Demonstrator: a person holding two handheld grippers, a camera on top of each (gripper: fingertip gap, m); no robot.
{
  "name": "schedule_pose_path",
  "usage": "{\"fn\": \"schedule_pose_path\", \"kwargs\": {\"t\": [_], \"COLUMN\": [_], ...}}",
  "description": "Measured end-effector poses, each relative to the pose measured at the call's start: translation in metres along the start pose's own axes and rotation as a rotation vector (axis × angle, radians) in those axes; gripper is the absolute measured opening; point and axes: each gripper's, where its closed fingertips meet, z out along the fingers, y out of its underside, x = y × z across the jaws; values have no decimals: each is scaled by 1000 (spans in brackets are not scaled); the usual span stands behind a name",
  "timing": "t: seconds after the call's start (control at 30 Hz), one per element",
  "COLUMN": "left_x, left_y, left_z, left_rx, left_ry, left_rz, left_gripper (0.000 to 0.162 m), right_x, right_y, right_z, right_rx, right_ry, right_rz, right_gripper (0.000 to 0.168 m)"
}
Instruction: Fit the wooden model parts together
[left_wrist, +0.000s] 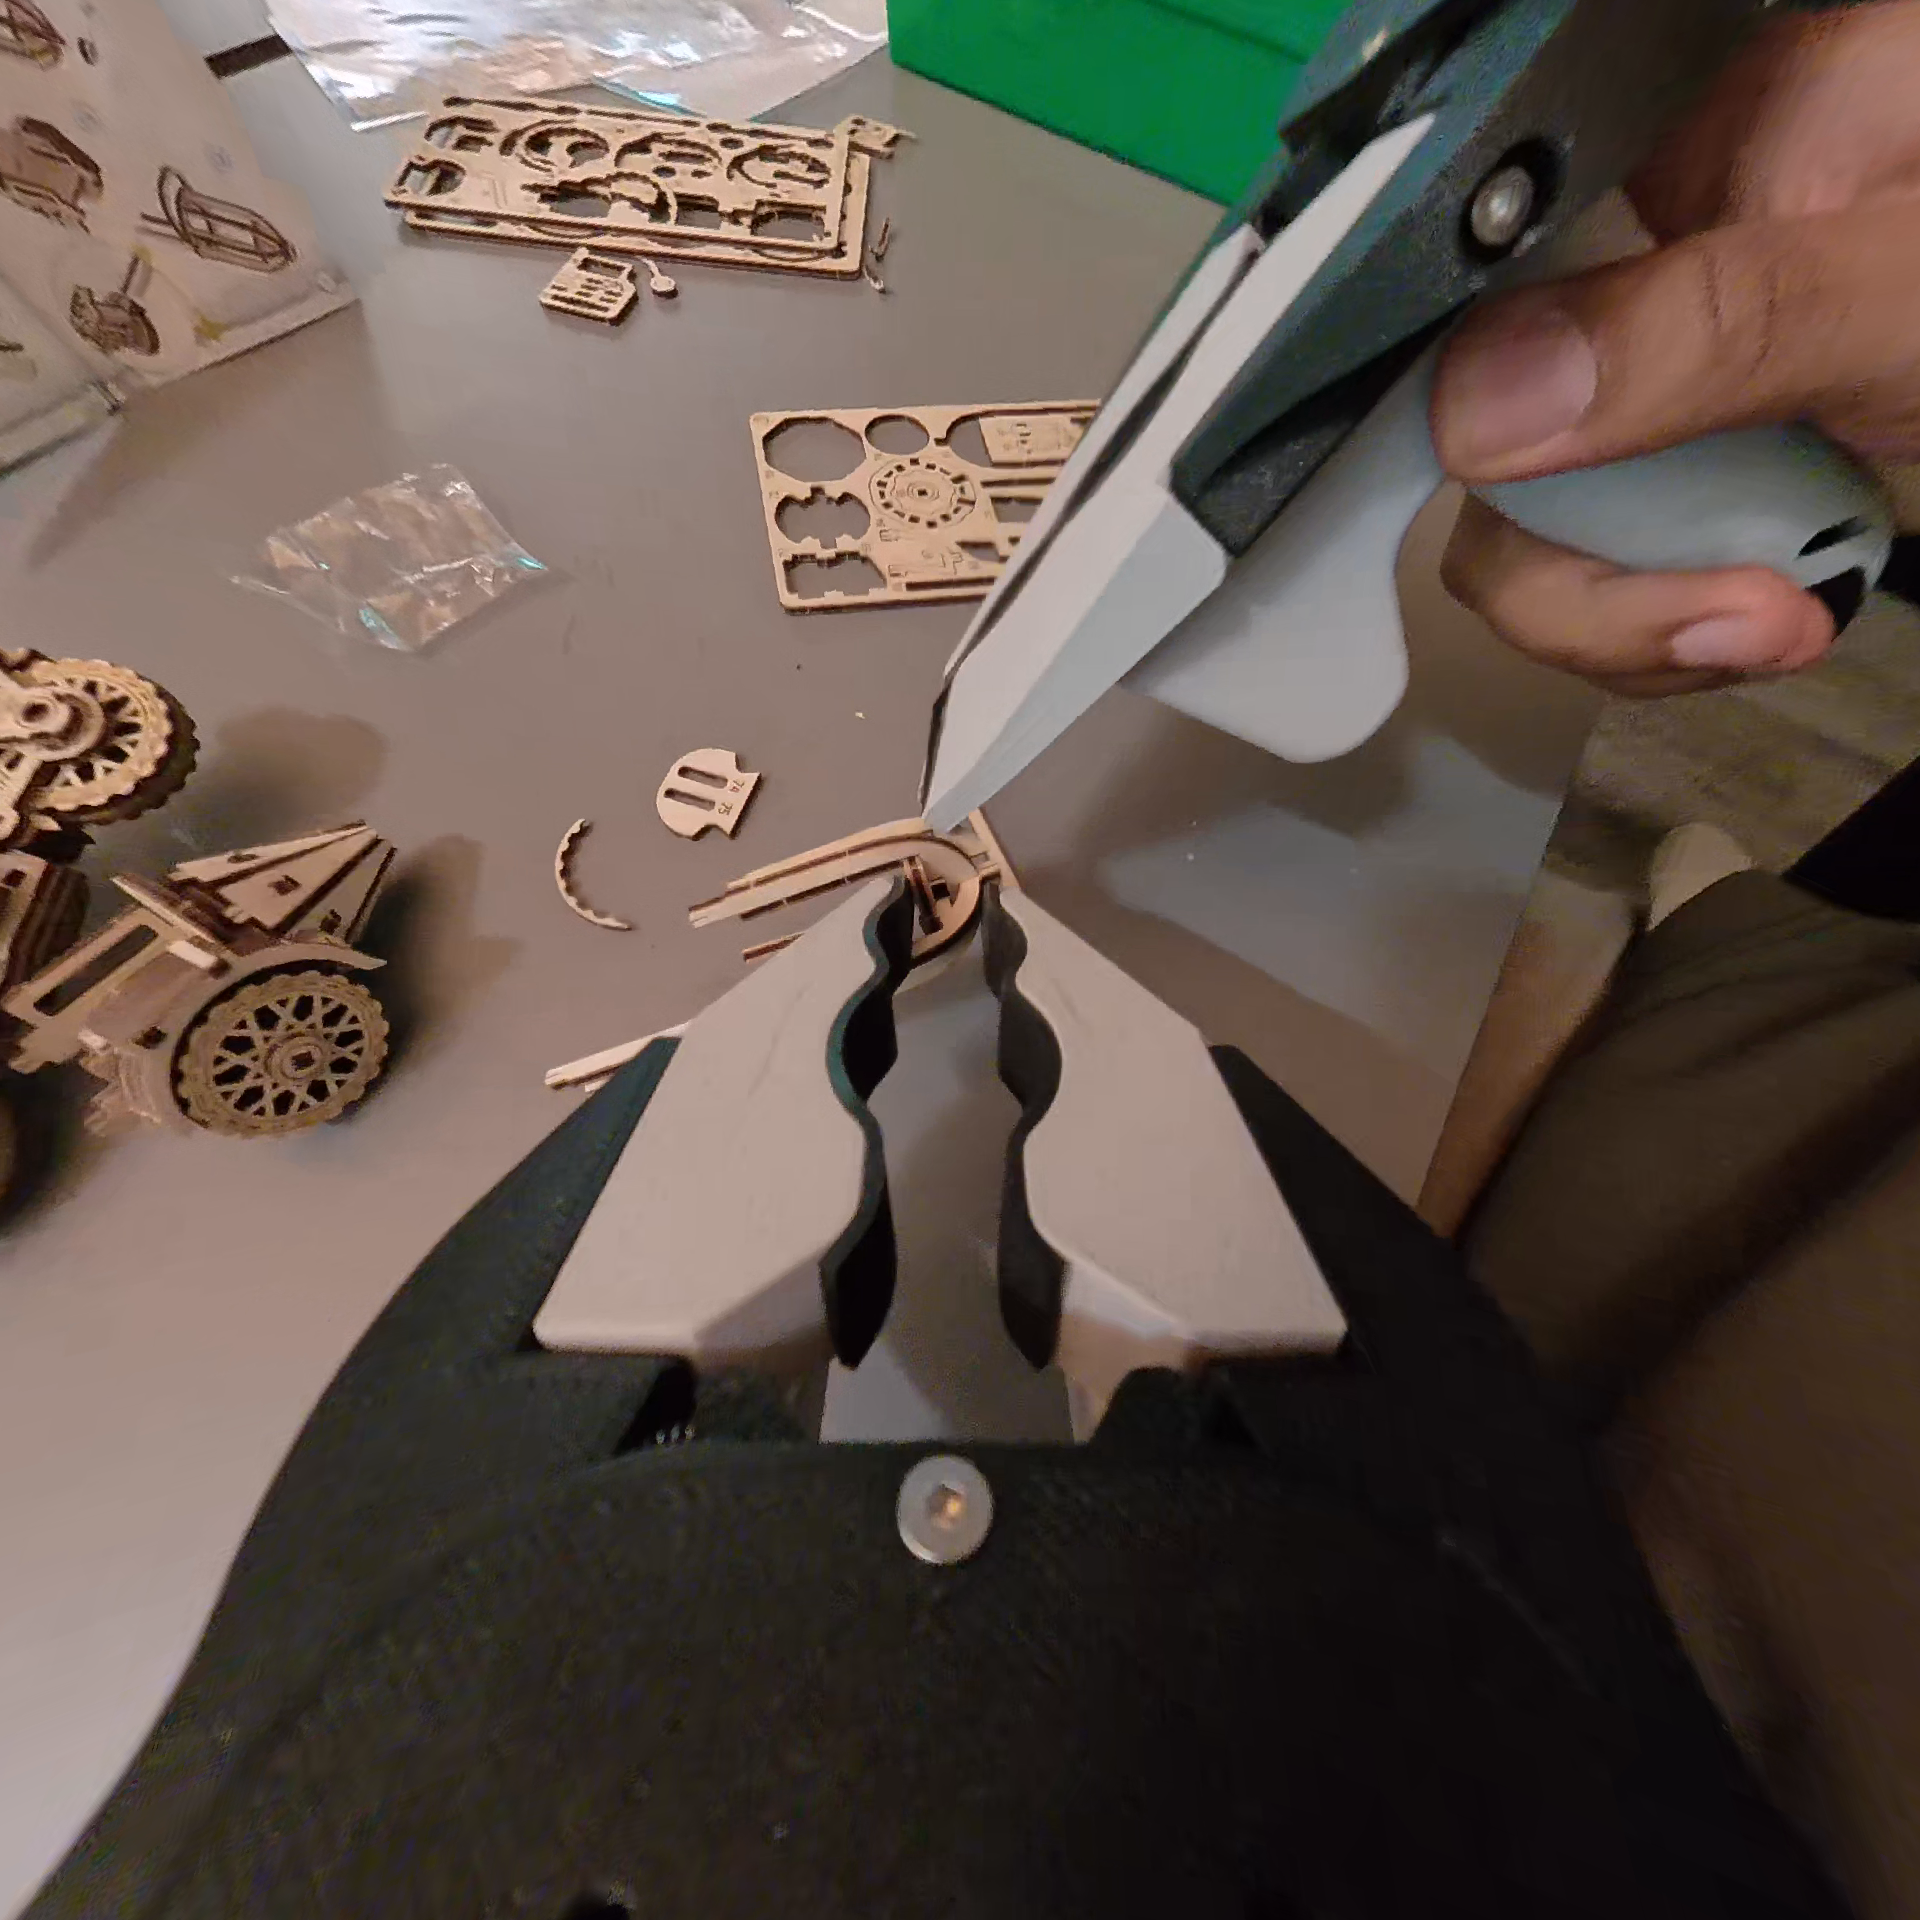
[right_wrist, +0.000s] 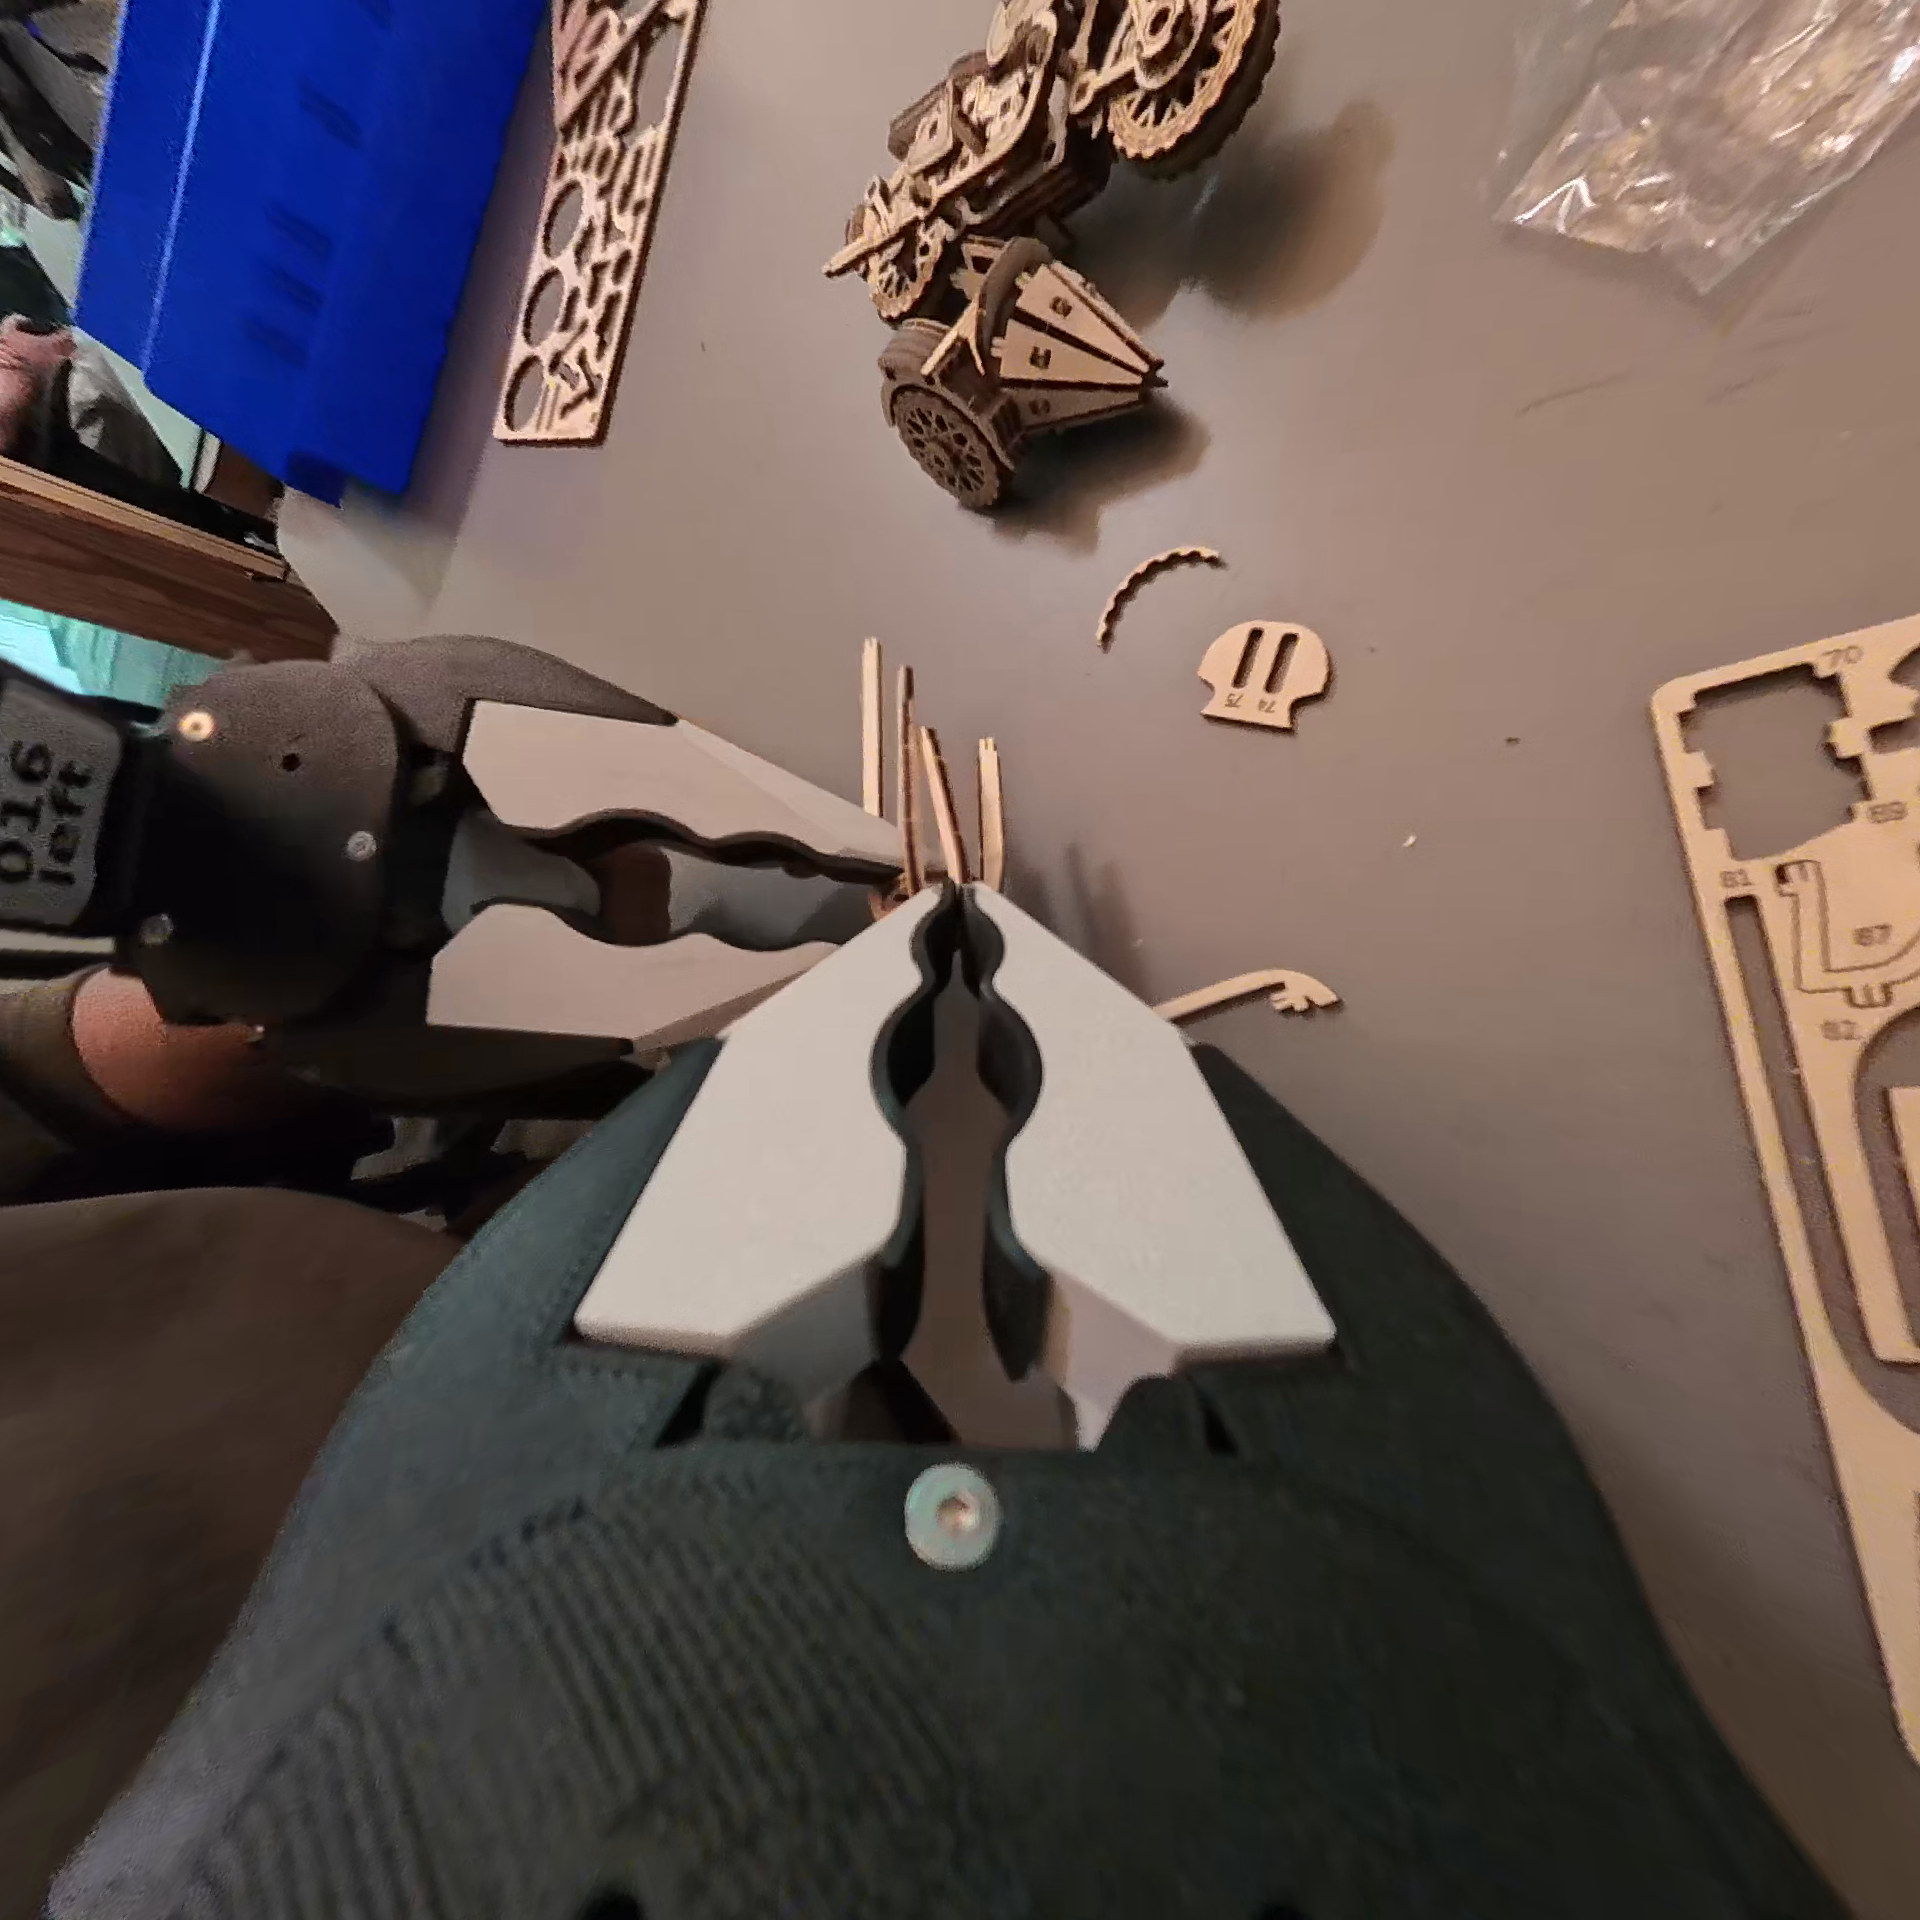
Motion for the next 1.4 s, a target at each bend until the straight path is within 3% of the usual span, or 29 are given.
{"fn": "schedule_pose_path", "kwargs": {"t": [0.7, 0.93, 1.07, 1.27, 1.4], "left_x": [11, 14, 21, 53, 62], "left_y": [-27, -31, -39, -44, -46], "left_z": [-14, -18, -25, -51, -61], "left_rx": [176, 207, 249, 244, 223], "left_ry": [246, 297, 387, 759, 909], "left_rz": [-210, -232, -291, -403, -499], "left_gripper": [11, 11, 11, 11, 11], "right_x": [-17, -28, -35, -43, -68], "right_y": [-7, -20, -19, 9, 18], "right_z": [-28, -49, -57, -70, -88], "right_rx": [37, 123, 163, 183, 240], "right_ry": [-205, -355, -397, -352, -498], "right_rz": [-131, -160, -300, -840, -887], "right_gripper": [7, 4, 8, 9, 9]}}
